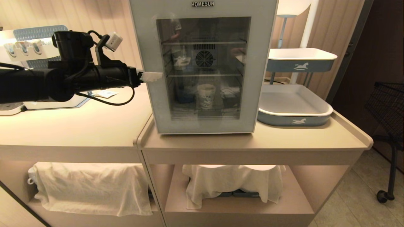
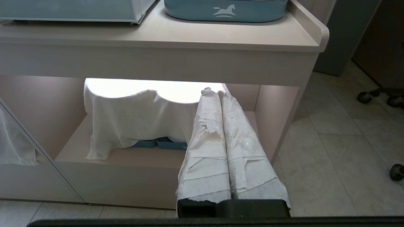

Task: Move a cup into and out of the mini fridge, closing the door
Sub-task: Open the freezer door

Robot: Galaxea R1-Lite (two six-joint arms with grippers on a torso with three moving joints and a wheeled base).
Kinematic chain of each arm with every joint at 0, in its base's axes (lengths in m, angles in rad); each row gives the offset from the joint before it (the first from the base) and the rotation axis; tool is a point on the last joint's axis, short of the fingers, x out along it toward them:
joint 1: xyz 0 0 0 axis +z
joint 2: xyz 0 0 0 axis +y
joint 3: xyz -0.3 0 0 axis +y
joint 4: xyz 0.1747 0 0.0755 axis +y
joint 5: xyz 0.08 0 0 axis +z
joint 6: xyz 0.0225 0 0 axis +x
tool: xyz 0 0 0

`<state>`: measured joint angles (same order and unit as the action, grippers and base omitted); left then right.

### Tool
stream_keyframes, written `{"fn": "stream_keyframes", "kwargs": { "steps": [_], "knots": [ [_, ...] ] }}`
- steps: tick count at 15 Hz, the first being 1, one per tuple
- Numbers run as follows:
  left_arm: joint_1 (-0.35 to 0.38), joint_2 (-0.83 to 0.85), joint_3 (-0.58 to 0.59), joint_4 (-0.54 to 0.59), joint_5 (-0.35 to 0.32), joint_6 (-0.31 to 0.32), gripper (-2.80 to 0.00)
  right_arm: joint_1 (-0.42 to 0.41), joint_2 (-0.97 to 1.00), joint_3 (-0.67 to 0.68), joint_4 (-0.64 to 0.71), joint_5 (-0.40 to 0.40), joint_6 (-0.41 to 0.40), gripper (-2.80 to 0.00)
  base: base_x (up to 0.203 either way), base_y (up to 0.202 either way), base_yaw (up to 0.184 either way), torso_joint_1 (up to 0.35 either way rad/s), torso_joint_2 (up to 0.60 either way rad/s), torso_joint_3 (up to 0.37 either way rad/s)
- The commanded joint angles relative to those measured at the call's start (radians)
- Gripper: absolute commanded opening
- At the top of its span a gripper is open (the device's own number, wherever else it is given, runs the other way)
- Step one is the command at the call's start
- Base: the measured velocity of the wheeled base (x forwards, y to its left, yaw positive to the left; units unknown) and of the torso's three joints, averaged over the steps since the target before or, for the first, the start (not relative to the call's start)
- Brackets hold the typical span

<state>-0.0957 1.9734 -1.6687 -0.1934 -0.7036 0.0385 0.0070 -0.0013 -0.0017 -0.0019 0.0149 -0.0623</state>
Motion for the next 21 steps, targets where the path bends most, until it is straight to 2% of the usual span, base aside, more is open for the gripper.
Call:
{"fn": "stream_keyframes", "kwargs": {
  "steps": [1, 8, 21],
  "knots": [
    [-0.001, -0.004, 0.001, -0.001, -0.007, -0.008, 0.0, 0.001, 0.0, 0.0, -0.001, 0.0, -0.001, -2.8, 0.0, 0.0, 0.0, 0.0, 0.0, 0.0],
    [-0.024, -0.03, 0.015, -0.001, -0.005, -0.054, 0.0, 0.001, 0.0, 0.0, 0.0, 0.0, -0.001, -2.8, 0.0, 0.0, 0.0, 0.0, 0.0, 0.0],
    [-0.041, -0.118, 0.122, -0.001, -0.007, -0.057, 0.0, 0.001, 0.0, 0.0, -0.001, 0.0, -0.001, -2.8, 0.0, 0.0, 0.0, 0.0, 0.0, 0.0]
  ]
}}
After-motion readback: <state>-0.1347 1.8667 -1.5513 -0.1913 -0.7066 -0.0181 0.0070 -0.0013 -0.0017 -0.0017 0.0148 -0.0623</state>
